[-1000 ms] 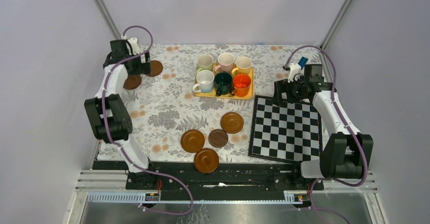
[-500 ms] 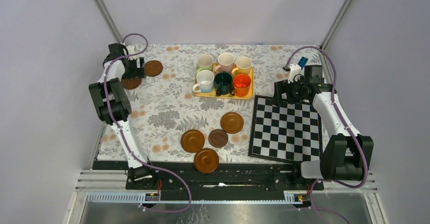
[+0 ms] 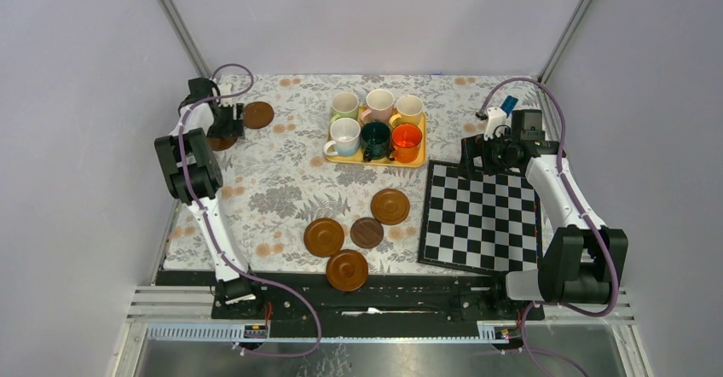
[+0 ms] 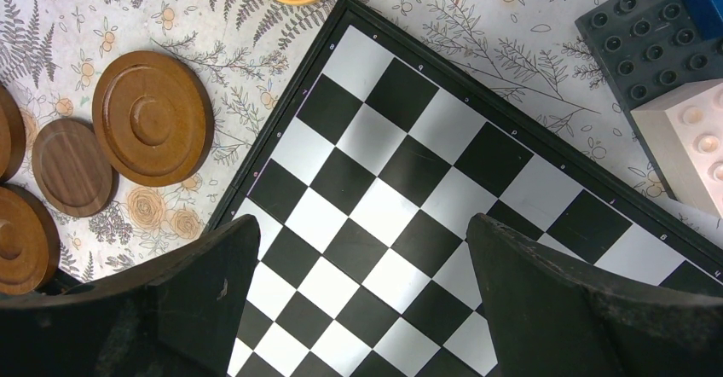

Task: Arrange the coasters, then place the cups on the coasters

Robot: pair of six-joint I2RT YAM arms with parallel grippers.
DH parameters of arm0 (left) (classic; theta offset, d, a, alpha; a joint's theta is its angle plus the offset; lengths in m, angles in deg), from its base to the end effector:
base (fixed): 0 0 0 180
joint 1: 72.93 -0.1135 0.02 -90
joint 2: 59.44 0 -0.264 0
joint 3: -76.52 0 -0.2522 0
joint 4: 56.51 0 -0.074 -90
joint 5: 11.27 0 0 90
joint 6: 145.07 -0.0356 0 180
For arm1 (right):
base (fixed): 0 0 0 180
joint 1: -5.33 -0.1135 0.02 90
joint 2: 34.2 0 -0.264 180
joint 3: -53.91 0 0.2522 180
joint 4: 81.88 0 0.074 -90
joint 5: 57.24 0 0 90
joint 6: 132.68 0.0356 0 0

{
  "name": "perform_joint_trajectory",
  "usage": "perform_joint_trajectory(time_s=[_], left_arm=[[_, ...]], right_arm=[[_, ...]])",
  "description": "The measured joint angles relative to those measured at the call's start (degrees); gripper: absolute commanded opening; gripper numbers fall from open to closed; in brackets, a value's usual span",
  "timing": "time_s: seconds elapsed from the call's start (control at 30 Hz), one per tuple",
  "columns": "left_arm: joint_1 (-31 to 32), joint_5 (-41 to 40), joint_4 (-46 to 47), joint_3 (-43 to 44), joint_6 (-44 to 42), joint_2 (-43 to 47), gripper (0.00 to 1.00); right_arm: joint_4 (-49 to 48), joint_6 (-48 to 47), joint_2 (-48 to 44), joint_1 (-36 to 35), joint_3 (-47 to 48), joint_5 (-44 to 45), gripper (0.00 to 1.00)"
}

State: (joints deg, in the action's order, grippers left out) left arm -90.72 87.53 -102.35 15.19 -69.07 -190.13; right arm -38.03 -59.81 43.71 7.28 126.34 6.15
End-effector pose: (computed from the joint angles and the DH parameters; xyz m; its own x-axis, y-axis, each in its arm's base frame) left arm 0.4748 0.1466 0.1687 -0.8366 -0.0174 -0.5475 -0.0227 0.9997 0.0030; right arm 0.2851 0.0062 0.2673 -0.6474 -0.2415 -0.7229 -0.4730 0.8710 0.1327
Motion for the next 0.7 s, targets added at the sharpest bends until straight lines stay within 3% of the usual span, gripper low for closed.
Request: perform_joint_trajectory(time_s=[0.27,0.5,0.7], left_arm=[[0.39,1.73,0.17,-0.28,-1.38,-0.09,0.45],[2.32,2.62,3.56,-7.15,-3.67,3.67,0.38],[3.89,3.28,4.48,-14.53,-4.74,8.48,0.38]], right_arm=[[0.0,0.0,0.04,0.0,-0.04,0.04,0.98],[0.0,0.0,0.04,0.0,-0.04,0.04,0.98],[0.0,0.0,0.04,0.0,-0.07,0.04,0.98]])
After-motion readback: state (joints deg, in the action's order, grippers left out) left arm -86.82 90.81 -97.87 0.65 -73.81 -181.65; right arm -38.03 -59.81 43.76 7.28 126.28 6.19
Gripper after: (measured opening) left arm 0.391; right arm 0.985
